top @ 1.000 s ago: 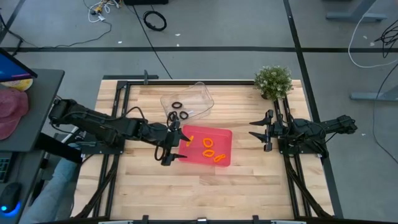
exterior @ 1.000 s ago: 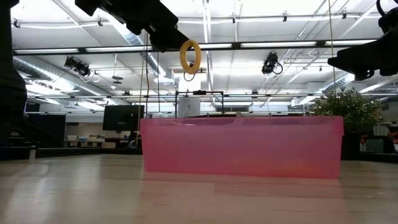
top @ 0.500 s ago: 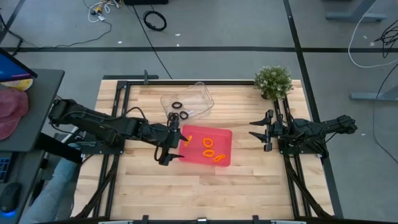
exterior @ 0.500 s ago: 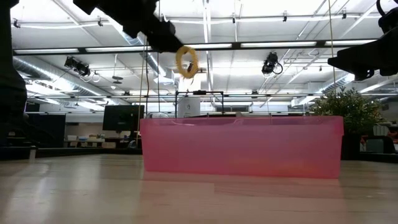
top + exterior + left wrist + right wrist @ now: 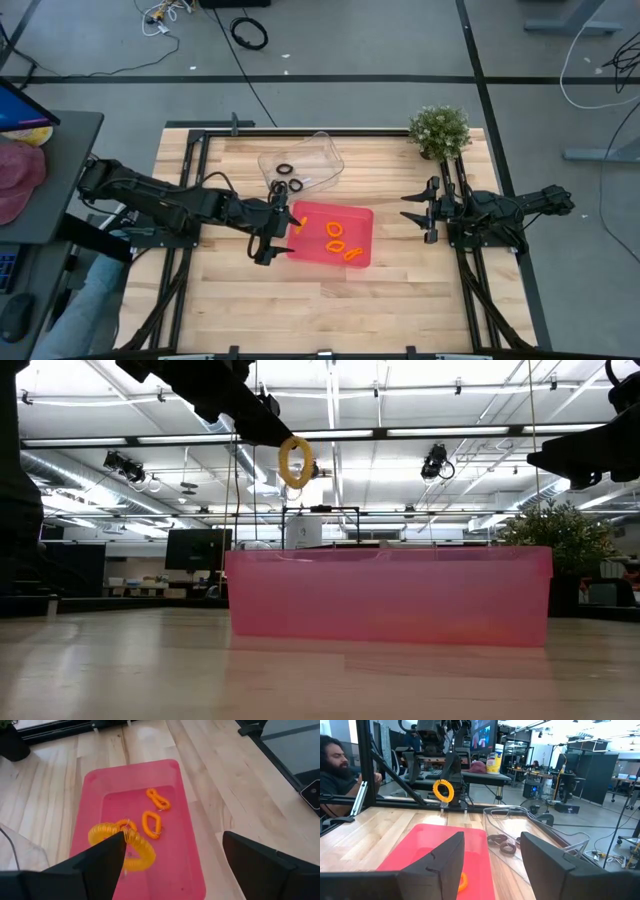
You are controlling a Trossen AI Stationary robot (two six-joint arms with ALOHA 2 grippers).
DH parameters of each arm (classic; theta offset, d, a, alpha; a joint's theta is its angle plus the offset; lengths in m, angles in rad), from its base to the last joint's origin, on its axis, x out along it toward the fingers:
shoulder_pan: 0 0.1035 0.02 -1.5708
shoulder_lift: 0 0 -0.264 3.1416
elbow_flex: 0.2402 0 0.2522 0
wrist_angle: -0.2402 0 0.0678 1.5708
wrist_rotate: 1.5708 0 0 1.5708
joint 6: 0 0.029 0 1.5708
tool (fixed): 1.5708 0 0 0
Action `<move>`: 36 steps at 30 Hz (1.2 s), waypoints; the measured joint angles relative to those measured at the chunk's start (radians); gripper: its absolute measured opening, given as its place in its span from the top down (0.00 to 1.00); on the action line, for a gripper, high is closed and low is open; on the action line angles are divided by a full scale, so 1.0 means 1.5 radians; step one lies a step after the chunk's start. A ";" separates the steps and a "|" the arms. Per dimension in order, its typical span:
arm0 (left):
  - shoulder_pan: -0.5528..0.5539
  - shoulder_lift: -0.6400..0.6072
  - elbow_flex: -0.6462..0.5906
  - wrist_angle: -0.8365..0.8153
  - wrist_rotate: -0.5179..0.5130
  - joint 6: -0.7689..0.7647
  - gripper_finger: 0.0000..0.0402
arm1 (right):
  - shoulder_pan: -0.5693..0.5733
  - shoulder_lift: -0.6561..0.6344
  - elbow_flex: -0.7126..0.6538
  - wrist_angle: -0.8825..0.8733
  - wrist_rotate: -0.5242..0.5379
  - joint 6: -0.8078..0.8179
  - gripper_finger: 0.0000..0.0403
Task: Sort spring keychains
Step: Put the yellow spring keychain into the red bin
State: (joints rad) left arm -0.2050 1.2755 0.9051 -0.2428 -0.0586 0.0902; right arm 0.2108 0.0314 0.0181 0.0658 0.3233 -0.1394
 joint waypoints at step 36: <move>0.005 0.023 -0.006 0.094 -0.023 0.052 0.16 | 0.000 0.000 0.000 -0.001 0.000 0.000 0.51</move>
State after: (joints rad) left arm -0.1974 1.3102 0.8955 -0.1020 -0.0925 0.1677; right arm 0.2108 0.0311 0.0181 0.0636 0.3233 -0.1398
